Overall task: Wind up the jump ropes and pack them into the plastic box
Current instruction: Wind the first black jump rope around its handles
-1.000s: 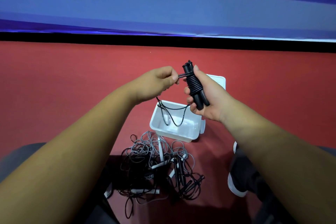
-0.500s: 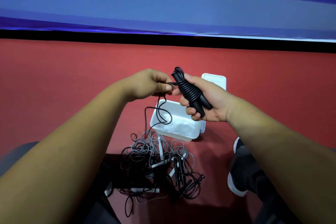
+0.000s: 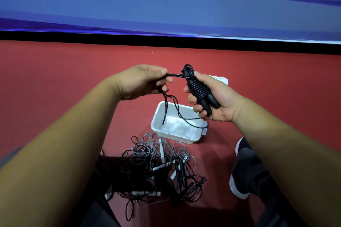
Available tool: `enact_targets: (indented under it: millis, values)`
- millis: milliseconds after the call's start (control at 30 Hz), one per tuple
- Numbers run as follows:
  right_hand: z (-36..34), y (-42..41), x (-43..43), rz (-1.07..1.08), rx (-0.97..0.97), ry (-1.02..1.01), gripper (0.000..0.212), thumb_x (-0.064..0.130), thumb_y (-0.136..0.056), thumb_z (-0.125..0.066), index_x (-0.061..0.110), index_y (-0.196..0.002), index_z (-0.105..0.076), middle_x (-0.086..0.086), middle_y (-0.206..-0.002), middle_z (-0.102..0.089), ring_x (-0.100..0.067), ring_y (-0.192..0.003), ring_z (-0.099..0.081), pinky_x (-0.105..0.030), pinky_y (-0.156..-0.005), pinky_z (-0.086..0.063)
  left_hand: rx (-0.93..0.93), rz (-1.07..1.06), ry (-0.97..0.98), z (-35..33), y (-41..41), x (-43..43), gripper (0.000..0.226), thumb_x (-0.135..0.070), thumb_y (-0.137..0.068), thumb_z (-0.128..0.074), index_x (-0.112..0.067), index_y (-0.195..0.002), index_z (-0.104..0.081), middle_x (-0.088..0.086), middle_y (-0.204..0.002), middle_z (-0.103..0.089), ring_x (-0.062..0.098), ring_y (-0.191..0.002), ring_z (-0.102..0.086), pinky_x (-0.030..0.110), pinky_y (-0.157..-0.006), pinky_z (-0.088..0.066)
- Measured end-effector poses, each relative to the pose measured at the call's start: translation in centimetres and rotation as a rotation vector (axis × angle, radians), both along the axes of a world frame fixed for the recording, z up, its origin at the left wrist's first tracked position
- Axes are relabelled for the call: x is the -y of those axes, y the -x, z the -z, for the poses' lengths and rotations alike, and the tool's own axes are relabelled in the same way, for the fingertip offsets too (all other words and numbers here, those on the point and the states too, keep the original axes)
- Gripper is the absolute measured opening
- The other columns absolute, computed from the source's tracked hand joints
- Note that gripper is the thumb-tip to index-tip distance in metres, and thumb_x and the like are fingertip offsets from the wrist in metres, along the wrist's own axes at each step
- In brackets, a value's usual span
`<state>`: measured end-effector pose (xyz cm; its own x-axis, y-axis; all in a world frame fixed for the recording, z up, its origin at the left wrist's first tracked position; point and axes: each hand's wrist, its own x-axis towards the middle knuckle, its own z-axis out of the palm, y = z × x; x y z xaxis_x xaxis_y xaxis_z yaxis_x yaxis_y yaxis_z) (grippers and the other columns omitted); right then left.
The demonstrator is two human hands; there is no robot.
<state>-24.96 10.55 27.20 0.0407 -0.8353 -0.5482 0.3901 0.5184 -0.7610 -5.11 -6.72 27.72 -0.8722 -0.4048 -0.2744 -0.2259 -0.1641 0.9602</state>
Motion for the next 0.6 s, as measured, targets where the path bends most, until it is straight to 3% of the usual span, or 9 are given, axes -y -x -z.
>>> enact_targets:
  millis: [167, 267, 400, 600]
  values:
    - [0.03, -0.02, 0.12, 0.016, 0.008, 0.010, 0.054, 0.071, -0.095, -0.057, 0.018, -0.103, -0.068, 0.000, -0.075, -0.056, -0.015, -0.052, -0.051, -0.022, -0.045, -0.038, 0.136, 0.146, 0.332, 0.31, -0.29, 0.28, 0.016, -0.014, -0.102, -0.062, -0.011, -0.109, -0.076, 0.003, -0.095, -0.070, 0.012, -0.094, -0.064, 0.024, -0.095, -0.051]
    - [0.27, -0.18, 0.12, -0.014, 0.001, 0.007, 0.054, 0.070, -0.095, -0.057, 0.018, -0.105, -0.067, -0.001, -0.075, -0.056, -0.016, -0.052, -0.052, -0.022, -0.045, -0.039, 0.245, 0.161, 0.484, 0.30, -0.20, 0.19, 0.016, -0.012, -0.098, -0.070, -0.019, -0.108, -0.080, -0.004, -0.103, -0.079, 0.002, -0.096, -0.068, 0.016, -0.094, -0.050]
    - [0.60, -0.51, 0.11, -0.036, -0.003, 0.008, 0.054, 0.068, -0.097, -0.056, 0.016, -0.108, -0.065, -0.001, -0.074, -0.057, -0.016, -0.053, -0.052, -0.023, -0.044, -0.040, 0.284, 0.159, 0.538, 0.52, -0.13, 0.04, 0.016, -0.012, -0.100, -0.068, -0.016, -0.110, -0.080, -0.011, -0.091, -0.078, 0.000, -0.085, -0.067, 0.010, -0.083, -0.049]
    - [0.73, -0.04, 0.48, 0.004, 0.000, 0.045, 0.052, 0.069, -0.097, -0.056, 0.019, -0.106, -0.064, 0.000, -0.075, -0.054, -0.015, -0.053, -0.048, -0.023, -0.045, -0.035, 0.229, 0.169, 0.437, 1.05, -0.14, -0.05, 0.026, -0.012, -0.108, -0.053, -0.016, -0.118, -0.077, -0.001, -0.081, -0.062, 0.012, -0.079, -0.058, 0.022, -0.082, -0.053]
